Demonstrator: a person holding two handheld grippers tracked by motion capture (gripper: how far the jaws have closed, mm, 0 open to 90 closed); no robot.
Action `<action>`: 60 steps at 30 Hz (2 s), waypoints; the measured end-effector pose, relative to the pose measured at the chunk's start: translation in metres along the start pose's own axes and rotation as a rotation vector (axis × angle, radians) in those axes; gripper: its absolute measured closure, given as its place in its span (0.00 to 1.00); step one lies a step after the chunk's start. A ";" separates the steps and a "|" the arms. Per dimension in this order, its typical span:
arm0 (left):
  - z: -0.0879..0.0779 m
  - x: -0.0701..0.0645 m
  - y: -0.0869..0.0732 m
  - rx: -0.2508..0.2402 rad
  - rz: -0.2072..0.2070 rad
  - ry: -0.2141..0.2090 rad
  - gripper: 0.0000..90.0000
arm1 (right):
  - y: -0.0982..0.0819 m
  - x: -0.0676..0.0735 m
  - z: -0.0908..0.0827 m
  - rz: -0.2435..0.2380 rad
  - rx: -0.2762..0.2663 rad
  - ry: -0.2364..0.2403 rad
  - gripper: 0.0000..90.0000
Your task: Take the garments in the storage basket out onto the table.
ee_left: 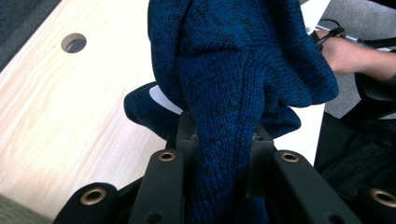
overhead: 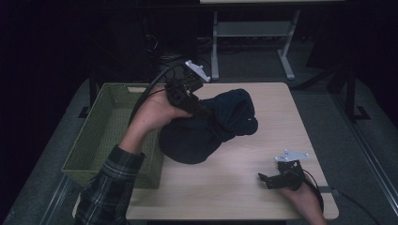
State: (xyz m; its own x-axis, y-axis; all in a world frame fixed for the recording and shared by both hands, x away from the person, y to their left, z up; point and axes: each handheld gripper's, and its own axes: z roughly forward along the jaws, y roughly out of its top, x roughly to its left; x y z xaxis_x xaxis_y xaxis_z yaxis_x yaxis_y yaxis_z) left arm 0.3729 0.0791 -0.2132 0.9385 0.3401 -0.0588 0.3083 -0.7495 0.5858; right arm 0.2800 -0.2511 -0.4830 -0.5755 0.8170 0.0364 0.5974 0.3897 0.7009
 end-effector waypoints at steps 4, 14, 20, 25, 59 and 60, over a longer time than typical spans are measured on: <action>0.024 -0.007 0.008 0.022 0.012 -0.005 0.81 | 0.000 0.000 0.000 0.001 0.000 -0.001 0.01; 0.072 -0.012 0.012 0.036 0.015 -0.034 0.81 | 0.000 0.000 0.000 0.001 0.000 -0.001 0.01; 0.103 -0.014 0.013 0.047 0.019 -0.065 0.81 | 0.000 0.000 0.000 -0.002 -0.001 -0.001 0.01; 0.126 -0.012 0.010 0.080 0.017 -0.082 0.81 | 0.000 0.000 0.000 -0.002 -0.002 -0.002 0.01; 0.184 0.012 -0.037 0.091 0.046 -0.107 0.47 | 0.000 0.000 0.000 0.004 0.001 0.000 0.01; 0.181 0.011 -0.037 0.088 0.043 -0.107 0.44 | 0.000 0.000 0.000 0.002 0.002 0.000 0.01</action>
State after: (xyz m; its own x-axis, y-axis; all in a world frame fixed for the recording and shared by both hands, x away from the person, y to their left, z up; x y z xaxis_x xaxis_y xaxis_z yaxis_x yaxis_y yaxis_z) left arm 0.4004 0.0078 -0.3817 0.9610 0.2473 -0.1237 0.2751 -0.8108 0.5167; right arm 0.2800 -0.2510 -0.4830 -0.5745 0.8176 0.0373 0.5995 0.3894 0.6993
